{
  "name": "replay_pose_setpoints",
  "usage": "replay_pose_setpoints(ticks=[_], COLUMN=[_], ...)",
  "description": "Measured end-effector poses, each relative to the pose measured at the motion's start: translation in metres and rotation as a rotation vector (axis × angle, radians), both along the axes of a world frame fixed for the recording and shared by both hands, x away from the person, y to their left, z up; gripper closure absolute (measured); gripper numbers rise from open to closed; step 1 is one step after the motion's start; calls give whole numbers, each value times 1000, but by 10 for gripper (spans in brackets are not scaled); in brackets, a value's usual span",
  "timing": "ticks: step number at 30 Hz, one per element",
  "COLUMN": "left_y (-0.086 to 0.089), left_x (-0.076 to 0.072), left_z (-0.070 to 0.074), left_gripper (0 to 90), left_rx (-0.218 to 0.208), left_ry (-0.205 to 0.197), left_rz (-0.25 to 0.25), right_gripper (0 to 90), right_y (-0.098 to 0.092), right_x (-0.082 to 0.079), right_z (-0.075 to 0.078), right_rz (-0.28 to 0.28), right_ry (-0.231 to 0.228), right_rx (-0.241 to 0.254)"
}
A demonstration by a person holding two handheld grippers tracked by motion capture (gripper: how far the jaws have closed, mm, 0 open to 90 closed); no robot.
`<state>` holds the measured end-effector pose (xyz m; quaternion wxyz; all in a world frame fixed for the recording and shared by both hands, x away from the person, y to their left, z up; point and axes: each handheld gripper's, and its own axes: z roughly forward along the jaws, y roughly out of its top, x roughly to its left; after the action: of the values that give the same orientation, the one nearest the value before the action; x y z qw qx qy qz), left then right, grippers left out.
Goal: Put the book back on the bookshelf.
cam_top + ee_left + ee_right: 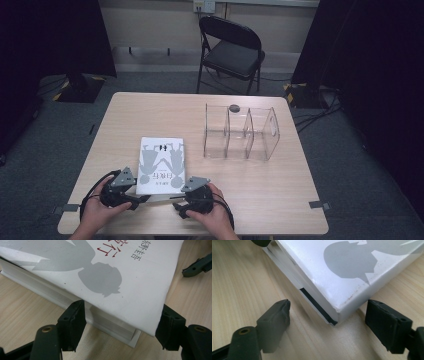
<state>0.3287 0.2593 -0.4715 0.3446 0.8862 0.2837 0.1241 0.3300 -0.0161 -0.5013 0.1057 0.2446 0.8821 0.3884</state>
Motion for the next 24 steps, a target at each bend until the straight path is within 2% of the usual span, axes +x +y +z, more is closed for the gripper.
replay_pose_setpoints(ticks=[10,13,15,19,21,24], left_y=[3,5,5,5,5,6], left_x=[2,2,1,1,1,1], left_z=[2,3,4,4,5,6], left_gripper=[328,340,347,348,349,349], left_rx=[-21,-42,-44,-46,-43,-59], left_ry=[11,13,11,11,8,12], left_rz=[-11,-12,-15,-13,-15,-8], right_gripper=[140,135,135,133,132,131], right_y=[-1,-2,-4,-3,-1,-1], right_x=[1,1,2,0,0,-1], right_z=[0,1,2,3,6,13], right_rz=[-6,-10,-18,-16,-11,-13], right_ry=[7,10,-5,-7,-27,-45], right_rx=[-10,-22,-37,-41,-45,-25])
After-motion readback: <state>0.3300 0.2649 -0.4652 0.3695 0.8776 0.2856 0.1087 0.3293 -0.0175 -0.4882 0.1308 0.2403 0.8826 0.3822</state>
